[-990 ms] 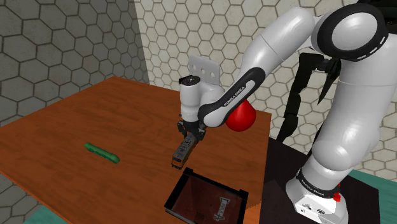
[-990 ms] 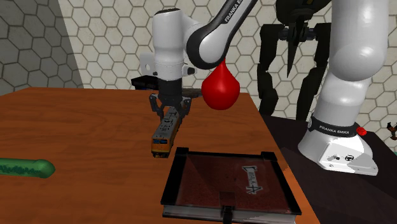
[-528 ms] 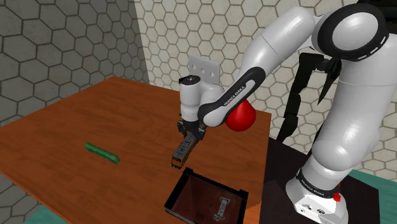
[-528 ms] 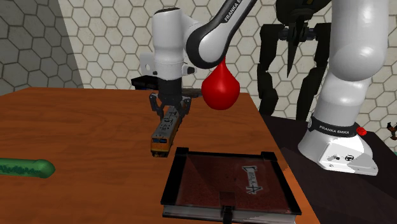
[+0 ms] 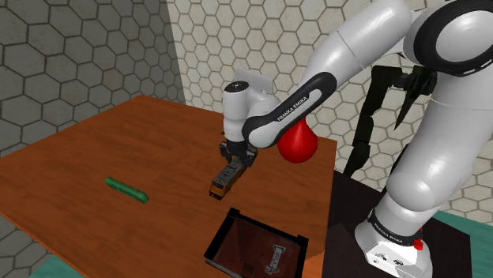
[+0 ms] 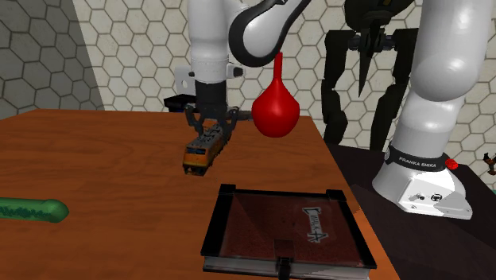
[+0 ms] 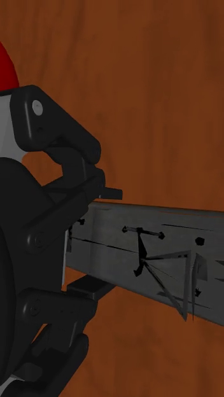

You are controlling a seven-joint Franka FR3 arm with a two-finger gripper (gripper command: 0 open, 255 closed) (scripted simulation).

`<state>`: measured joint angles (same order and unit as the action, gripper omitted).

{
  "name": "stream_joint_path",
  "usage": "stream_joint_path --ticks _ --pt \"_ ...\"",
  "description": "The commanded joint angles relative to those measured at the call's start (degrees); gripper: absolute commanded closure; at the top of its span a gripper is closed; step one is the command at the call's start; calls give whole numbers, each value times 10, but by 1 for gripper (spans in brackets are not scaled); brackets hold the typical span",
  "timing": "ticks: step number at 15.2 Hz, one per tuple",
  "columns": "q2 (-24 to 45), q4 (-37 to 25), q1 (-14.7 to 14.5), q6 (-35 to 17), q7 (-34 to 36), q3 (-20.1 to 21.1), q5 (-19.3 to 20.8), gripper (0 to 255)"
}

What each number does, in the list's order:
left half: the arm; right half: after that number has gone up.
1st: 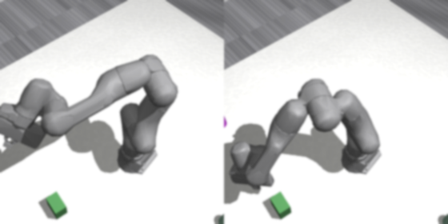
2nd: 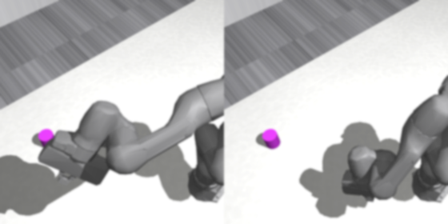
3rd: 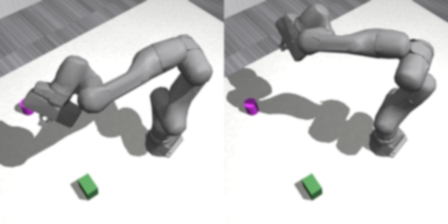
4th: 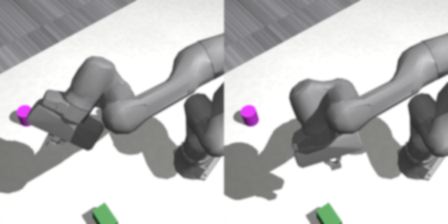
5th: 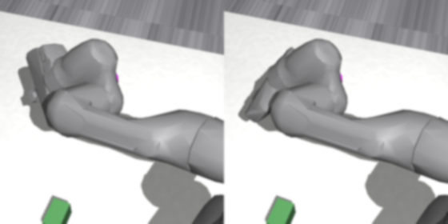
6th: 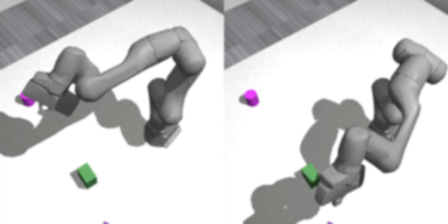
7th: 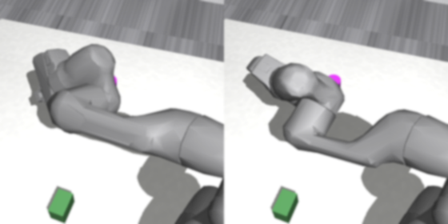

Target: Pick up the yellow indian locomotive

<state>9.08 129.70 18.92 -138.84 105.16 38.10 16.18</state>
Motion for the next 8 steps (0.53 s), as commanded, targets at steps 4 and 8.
stream_joint_path --ticks 4,8 --pt "-35 -7 9 30 -31 9 -39 255" --pt "-48 -12 11 44 -42 11 -53 255"
